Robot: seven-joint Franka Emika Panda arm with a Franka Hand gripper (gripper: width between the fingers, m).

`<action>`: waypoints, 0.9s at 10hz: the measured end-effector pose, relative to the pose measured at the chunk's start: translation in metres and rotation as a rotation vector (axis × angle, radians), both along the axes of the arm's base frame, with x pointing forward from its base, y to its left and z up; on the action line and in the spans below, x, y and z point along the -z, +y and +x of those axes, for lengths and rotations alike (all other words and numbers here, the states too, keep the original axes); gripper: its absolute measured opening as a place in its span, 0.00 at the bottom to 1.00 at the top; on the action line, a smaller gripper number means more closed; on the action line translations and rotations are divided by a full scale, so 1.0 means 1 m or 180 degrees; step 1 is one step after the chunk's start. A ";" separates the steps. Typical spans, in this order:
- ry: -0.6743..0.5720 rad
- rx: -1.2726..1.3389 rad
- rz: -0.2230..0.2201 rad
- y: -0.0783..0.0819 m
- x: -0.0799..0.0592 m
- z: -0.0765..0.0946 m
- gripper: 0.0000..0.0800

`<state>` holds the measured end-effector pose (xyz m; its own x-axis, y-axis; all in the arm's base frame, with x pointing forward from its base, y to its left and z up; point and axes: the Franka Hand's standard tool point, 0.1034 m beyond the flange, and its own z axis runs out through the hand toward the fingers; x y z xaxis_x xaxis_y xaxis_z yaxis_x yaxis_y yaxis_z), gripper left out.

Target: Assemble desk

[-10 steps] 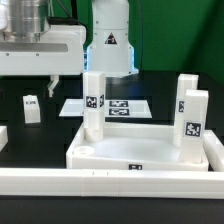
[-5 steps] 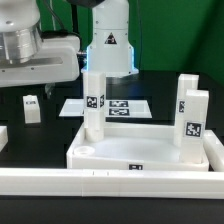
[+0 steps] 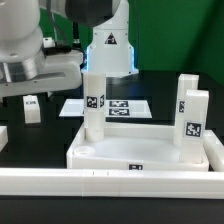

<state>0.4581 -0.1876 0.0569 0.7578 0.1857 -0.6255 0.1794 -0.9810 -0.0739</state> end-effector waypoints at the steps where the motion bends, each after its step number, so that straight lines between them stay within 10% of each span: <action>1: 0.0044 0.0059 -0.0010 -0.006 0.008 -0.017 0.81; 9: 0.0777 0.0067 -0.0193 -0.011 0.031 -0.055 0.81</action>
Offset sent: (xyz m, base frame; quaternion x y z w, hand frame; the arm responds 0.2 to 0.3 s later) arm 0.0000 0.0000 0.0000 0.0000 0.0000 0.0000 1.0000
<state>0.4030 -0.1984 0.0260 0.5863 0.1281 -0.7999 0.1430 -0.9883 -0.0535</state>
